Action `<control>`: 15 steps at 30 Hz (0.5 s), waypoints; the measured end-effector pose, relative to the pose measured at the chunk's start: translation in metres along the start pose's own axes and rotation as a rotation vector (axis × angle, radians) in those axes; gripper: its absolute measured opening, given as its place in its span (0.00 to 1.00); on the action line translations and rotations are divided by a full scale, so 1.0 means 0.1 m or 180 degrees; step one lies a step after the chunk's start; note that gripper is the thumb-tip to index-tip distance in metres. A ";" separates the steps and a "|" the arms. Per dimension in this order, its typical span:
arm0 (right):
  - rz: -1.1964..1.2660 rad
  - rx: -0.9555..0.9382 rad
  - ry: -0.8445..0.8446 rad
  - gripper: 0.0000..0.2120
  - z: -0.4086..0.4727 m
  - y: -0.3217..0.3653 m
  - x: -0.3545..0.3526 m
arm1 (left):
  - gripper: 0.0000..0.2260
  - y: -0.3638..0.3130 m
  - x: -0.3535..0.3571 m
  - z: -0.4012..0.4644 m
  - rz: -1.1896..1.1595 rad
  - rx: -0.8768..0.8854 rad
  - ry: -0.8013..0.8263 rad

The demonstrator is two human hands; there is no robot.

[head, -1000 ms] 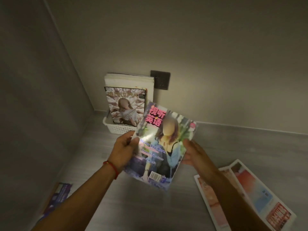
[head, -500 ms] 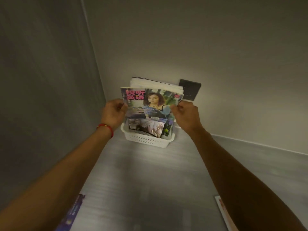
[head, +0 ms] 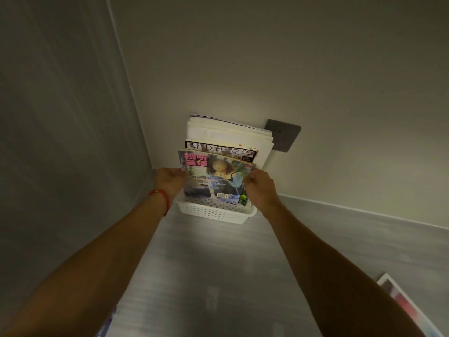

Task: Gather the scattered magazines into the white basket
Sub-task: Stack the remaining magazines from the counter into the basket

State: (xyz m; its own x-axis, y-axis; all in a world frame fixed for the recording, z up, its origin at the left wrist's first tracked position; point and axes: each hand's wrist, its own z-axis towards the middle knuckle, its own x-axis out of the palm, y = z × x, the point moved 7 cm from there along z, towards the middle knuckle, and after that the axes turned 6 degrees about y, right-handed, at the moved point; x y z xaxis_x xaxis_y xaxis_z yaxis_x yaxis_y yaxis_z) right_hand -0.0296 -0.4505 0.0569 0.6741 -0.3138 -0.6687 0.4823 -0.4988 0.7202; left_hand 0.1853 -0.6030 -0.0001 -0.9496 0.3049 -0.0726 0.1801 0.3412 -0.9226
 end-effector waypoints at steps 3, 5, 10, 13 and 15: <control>0.0709 0.0109 0.0094 0.15 -0.06 -0.02 0.06 | 0.13 0.01 0.04 -0.01 0.0003 -0.0066 0.0084; 0.1138 0.0084 0.0217 0.16 -0.10 -0.01 0.09 | 0.12 -0.01 0.04 -0.04 0.0243 0.0009 0.0125; 0.1174 -0.0105 0.0348 0.23 -0.33 -0.09 -0.04 | 0.16 -0.13 0.03 -0.28 0.0889 0.0314 0.0163; 0.0638 -0.0422 0.0220 0.22 -0.65 -0.38 -0.21 | 0.11 -0.17 0.07 -0.63 0.1073 0.0863 -0.0084; 0.0472 -0.0492 0.0069 0.21 -0.96 -0.77 -0.33 | 0.12 -0.05 0.17 -1.00 0.1361 0.1140 -0.0295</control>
State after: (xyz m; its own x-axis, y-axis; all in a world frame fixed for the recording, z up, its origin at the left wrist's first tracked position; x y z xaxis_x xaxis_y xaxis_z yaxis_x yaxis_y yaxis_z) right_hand -0.0350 -0.3242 0.0417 0.7551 -0.3562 -0.5504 0.4559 -0.3181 0.8312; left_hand 0.1941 -0.5104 0.0412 -0.8326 0.2649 -0.4864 0.4710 -0.1235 -0.8735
